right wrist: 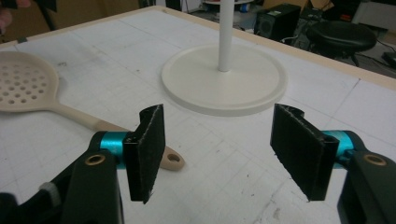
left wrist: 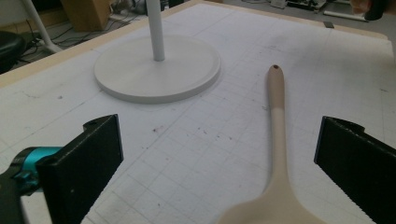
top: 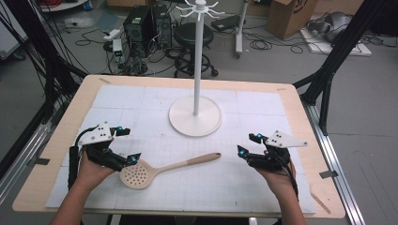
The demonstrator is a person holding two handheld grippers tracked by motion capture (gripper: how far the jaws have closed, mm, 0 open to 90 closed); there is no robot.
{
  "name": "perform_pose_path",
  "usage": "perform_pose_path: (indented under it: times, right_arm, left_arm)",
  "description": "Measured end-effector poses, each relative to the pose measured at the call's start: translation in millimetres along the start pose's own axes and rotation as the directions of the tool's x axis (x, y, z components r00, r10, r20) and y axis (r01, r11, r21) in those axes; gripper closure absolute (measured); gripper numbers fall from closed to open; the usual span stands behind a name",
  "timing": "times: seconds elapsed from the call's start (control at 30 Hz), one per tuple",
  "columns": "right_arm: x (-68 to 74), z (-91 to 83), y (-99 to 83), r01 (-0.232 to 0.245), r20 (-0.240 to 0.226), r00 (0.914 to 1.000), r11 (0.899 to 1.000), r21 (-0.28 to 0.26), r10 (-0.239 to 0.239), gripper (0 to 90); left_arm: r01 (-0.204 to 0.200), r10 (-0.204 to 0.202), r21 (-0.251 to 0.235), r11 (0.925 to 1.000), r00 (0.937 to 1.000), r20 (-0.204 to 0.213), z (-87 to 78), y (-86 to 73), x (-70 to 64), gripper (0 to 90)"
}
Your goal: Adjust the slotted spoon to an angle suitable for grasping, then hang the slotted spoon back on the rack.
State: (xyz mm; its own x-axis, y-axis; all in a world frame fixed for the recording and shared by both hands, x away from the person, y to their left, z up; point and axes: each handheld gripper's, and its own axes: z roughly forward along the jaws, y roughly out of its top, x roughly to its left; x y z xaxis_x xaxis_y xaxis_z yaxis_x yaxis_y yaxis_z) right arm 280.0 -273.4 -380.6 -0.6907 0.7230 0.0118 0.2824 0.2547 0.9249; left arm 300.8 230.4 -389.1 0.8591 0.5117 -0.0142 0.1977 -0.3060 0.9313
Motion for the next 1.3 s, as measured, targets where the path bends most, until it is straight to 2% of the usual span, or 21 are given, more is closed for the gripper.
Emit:
perform_pose_path:
  times: [0.27, 0.4, 0.53, 0.77, 0.9, 1.13, 1.3]
  right_arm:
    - [-7.6, -4.6, -2.1, 0.002, -0.012, 0.9999, 0.999, -0.040, -0.002, 30.5]
    - [-5.9, -5.0, 0.7, 0.010, -0.016, 0.9998, 0.999, -0.053, -0.011, 30.0]
    - [-3.1, -5.1, 3.1, 0.023, -0.007, 0.9997, 0.998, -0.063, -0.024, 30.0]
    - [-3.6, -1.8, 0.1, 0.022, -0.003, 0.9998, 0.999, -0.039, -0.022, 30.2]
    - [-5.0, -2.6, -0.8, 0.022, 0.009, 0.9997, 0.999, -0.043, -0.021, 30.2]
    - [-7.4, -3.5, -0.5, 0.013, 0.029, 0.9995, 0.999, -0.029, -0.012, 30.1]
    - [-8.3, -6.1, 3.6, 0.006, 0.047, 0.9989, 0.999, -0.038, -0.004, 29.7]
  left_arm:
    - [0.016, -0.016, -0.020, 0.9997, 0.9998, 0.014, 4.1, 0.3, 1.3, 1.8]
    - [0.002, -0.002, -0.010, 0.9999, 0.9997, 0.023, 3.4, 0.7, -0.1, 1.8]
    - [0.009, -0.008, -0.031, 0.9995, 0.9998, 0.019, -1.0, 1.6, 1.0, 1.8]
    - [0.003, -0.003, -0.034, 0.9994, 0.9999, 0.012, -3.5, 3.0, 0.6, 1.8]
    - [0.003, -0.003, -0.032, 0.9995, 0.9999, 0.010, -3.3, 3.6, 0.5, 1.8]
    - [-0.019, 0.019, -0.023, 0.9996, 0.9998, 0.008, -8.3, 7.1, -5.3, 1.8]
    - [-0.008, 0.009, -0.073, 0.9973, 0.9999, 0.006, -19.2, 14.0, -4.1, 1.8]
